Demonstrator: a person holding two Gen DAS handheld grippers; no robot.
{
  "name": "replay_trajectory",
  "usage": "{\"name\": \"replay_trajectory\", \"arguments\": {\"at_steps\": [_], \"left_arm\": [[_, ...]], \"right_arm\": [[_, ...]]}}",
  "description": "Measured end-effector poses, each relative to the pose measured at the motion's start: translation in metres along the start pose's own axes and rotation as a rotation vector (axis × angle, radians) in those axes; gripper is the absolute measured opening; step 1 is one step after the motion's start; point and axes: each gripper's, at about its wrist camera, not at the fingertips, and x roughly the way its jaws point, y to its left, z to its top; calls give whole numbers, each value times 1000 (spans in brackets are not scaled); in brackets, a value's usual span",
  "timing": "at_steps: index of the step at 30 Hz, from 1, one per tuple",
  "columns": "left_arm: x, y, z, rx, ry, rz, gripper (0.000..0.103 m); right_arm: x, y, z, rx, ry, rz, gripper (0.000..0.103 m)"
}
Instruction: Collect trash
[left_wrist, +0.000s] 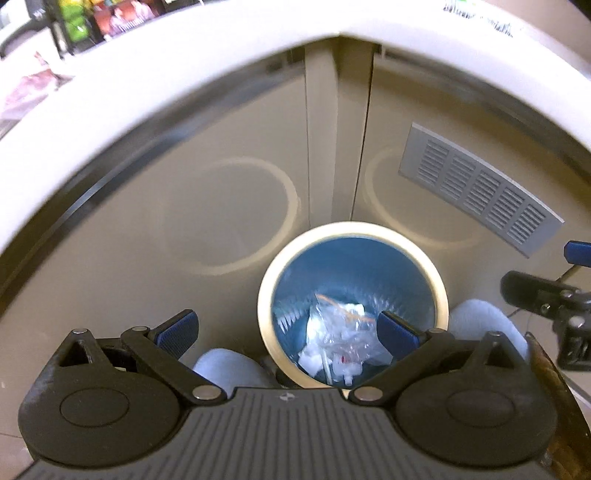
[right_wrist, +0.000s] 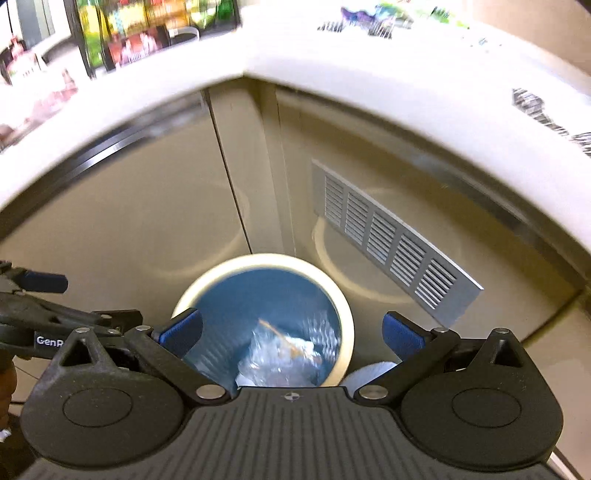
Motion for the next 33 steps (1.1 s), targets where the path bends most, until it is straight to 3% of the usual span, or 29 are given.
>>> {"name": "replay_trajectory", "arguments": {"at_steps": [13, 33], "left_arm": [[-40, -6, 3, 25, -93, 23, 103], [-48, -5, 4, 50, -114, 3, 103]], "right_arm": [[-40, 3, -5, -78, -140, 12, 103], [-45, 2, -6, -64, -150, 17, 103]]}}
